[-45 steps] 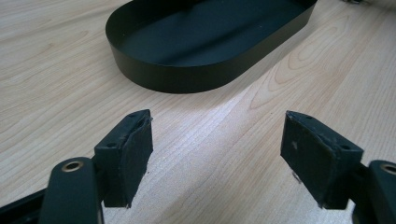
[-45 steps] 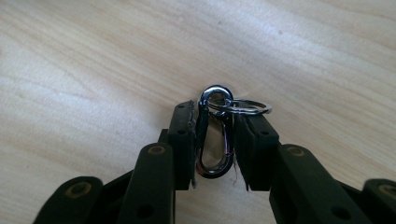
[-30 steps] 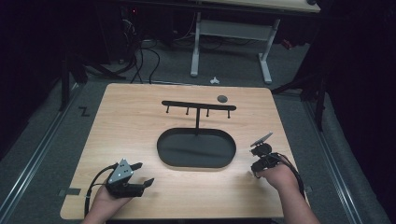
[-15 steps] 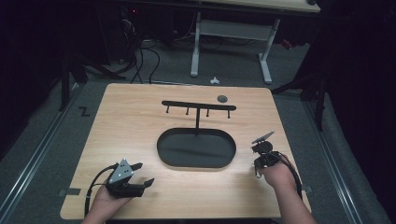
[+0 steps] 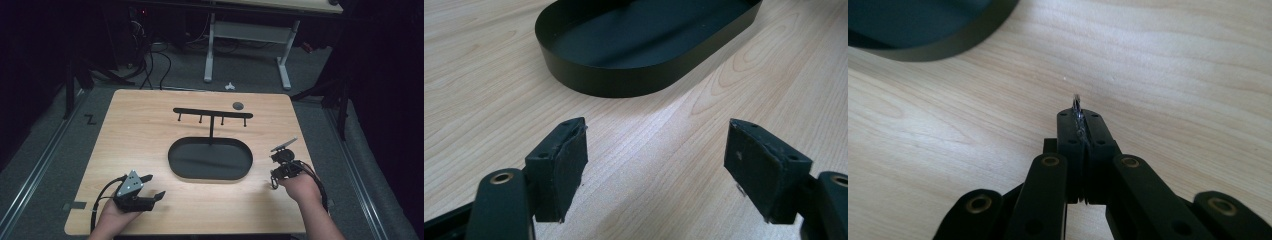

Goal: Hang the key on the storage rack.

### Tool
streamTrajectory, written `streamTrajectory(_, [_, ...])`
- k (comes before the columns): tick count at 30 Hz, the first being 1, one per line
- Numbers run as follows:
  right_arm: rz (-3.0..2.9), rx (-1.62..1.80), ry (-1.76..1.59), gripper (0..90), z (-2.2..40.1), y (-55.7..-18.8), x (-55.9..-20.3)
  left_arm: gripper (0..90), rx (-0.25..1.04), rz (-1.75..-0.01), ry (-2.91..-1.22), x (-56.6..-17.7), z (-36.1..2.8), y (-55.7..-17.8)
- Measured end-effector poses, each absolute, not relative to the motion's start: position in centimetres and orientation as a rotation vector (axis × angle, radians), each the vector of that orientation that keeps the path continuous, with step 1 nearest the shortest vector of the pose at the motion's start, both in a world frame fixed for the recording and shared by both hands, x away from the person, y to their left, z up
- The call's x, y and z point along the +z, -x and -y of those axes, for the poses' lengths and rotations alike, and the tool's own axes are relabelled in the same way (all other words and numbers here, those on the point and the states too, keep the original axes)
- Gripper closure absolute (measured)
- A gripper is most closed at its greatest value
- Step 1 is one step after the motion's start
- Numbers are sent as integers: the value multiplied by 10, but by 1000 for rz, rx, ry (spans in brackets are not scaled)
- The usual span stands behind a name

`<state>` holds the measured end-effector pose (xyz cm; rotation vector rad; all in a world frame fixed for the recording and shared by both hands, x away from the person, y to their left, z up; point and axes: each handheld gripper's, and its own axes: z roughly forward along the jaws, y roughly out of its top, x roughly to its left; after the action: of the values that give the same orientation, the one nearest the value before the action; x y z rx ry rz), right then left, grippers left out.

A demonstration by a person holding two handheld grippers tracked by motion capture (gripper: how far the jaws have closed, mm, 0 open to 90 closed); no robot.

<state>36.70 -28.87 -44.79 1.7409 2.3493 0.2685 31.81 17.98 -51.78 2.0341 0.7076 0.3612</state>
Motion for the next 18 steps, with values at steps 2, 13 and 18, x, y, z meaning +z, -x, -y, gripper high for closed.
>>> streamTrajectory(2, [-2349,275,-1733,886,288,-366,-445,256,361,-706,-2034,-518,-180,-318])
streamTrajectory(13, [-2343,313,-1690,886,280,-366,-419,256,362,-706,-2031,-518,-180,-318])
streamTrajectory(18, [-2343,337,-1684,886,275,-367,-410,256,361,-704,-2033,-518,-179,-317])
